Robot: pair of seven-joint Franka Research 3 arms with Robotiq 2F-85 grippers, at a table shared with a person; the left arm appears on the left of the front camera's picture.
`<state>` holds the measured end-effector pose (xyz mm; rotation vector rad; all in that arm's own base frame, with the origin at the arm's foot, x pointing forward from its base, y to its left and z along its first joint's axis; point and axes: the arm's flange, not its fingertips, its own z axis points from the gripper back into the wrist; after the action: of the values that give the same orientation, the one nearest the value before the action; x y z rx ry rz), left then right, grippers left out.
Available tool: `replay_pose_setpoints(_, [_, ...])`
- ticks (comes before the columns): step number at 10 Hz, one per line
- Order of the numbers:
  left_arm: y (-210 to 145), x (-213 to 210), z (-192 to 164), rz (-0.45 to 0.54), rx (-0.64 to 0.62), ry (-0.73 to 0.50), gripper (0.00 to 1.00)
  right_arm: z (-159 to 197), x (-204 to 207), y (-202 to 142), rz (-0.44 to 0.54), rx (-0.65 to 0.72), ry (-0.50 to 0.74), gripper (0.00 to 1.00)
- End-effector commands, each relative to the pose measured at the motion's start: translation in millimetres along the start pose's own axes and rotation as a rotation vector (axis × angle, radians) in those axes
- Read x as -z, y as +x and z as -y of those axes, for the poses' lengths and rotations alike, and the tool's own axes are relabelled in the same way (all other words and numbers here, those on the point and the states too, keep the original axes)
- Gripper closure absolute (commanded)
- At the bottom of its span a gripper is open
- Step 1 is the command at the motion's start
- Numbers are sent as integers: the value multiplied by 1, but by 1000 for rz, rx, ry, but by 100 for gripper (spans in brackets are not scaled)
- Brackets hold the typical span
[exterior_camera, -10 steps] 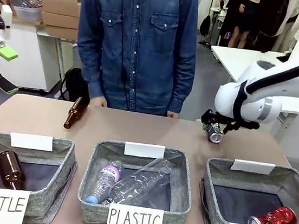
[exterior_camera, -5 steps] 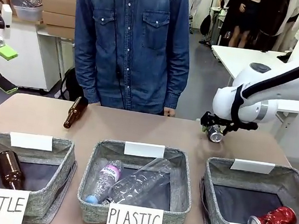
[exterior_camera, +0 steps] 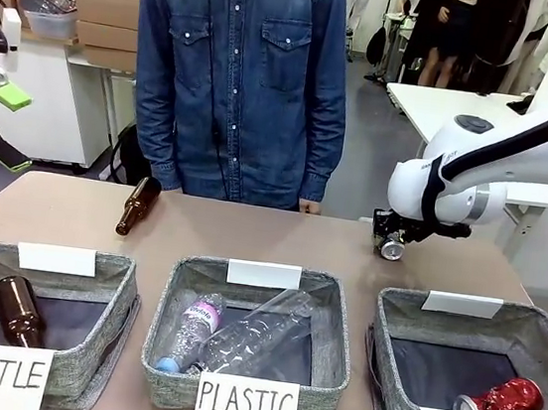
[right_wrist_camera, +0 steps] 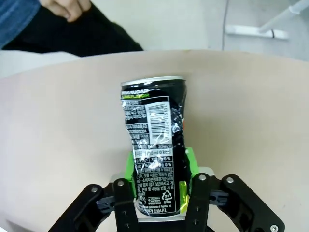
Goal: Sort the can waste into the basket.
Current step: Pick up the can waste from the table and place it in the right Fabric basket.
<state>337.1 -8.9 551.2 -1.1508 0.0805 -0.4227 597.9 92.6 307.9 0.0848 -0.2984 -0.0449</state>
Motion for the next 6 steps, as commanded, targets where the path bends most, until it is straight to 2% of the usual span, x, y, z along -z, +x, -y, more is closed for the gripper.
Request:
replay_pose_setpoints(1, [-4, -2, 0, -15, 22, 8, 0, -5, 0, 2, 3, 21, -46, 95])
replay_pose_setpoints(2, [-4, -2, 0, -15, 22, 8, 0, -5, 1, 2, 0, 23, -47, 100])
replay_pose_setpoints(4, [-4, -2, 0, -15, 22, 8, 0, -4, 1, 2, -1, 36, -39, 100])
replay_pose_setpoints(5, [-4, -2, 0, -15, 22, 8, 0, -3, -6, -1, 0, 31, -21, 100])
replay_pose_setpoints(6, [-4, -2, 0, -15, 22, 8, 0, 1, -30, -12, 4, 17, 41, 100])
